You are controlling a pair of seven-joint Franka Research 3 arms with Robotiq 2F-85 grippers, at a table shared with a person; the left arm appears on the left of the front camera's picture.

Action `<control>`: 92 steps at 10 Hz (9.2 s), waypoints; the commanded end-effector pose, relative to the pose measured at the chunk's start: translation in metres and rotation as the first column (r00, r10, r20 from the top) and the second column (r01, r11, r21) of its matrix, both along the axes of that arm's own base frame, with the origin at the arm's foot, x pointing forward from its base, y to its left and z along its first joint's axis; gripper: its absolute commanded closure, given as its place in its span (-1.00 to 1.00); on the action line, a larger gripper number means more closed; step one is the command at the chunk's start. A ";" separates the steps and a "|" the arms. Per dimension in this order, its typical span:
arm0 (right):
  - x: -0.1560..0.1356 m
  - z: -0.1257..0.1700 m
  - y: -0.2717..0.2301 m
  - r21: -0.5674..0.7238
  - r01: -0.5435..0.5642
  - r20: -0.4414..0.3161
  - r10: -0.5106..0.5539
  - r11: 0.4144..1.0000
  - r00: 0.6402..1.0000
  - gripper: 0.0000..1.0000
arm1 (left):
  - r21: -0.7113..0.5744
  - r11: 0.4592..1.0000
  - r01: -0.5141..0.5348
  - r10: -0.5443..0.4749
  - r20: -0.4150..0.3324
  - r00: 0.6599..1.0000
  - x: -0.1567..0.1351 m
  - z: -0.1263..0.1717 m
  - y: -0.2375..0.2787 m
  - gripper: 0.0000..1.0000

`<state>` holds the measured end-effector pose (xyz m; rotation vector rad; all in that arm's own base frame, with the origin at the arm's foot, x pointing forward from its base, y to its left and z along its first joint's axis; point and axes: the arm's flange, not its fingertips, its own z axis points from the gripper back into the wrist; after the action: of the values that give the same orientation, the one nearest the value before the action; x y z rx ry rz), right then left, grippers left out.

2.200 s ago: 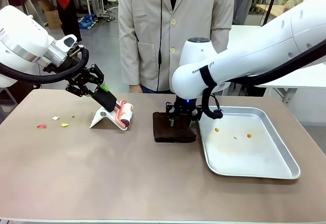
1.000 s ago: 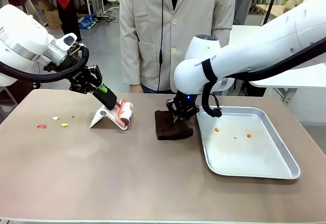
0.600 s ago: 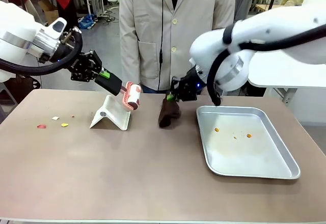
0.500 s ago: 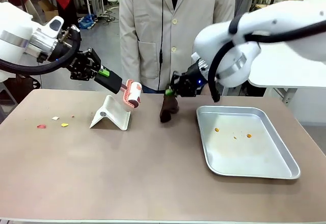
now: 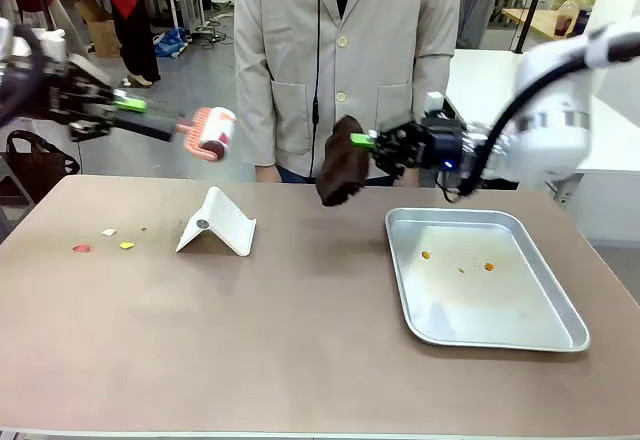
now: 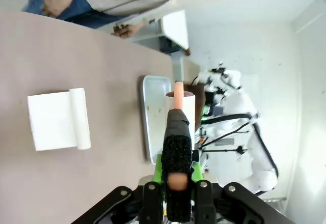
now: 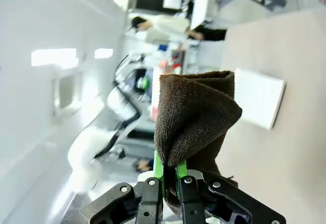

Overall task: Clean the surface of the table.
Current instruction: Hold the Lint Roller with your left hand and the towel with your right hand, then if a person points to the right, clean the right side of the table with your right hand, and if they point to the left, clean the left side with your left hand.

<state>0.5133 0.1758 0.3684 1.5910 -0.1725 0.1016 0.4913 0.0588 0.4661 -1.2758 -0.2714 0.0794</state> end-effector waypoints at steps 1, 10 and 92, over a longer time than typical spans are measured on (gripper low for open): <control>-0.056 0.009 -0.055 0.019 -0.037 -0.037 0.037 0.999 0.999 0.92 | -0.084 0.995 0.047 -0.048 -0.012 0.999 -0.018 -0.004 0.059 1.00; -0.156 0.017 -0.260 -0.162 0.250 -0.117 -0.270 0.954 0.956 0.92 | -0.259 0.965 0.043 -0.035 0.034 0.999 -0.080 -0.090 0.165 1.00; -0.045 -0.056 -0.164 -0.905 0.252 0.177 -0.237 0.341 0.955 0.78 | -0.248 0.968 0.033 -0.038 -0.014 0.999 -0.080 -0.094 0.166 1.00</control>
<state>0.4706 0.0027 0.3111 0.3727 -0.2754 0.0263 0.4145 0.2250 0.3678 -1.5257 -0.2308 0.1093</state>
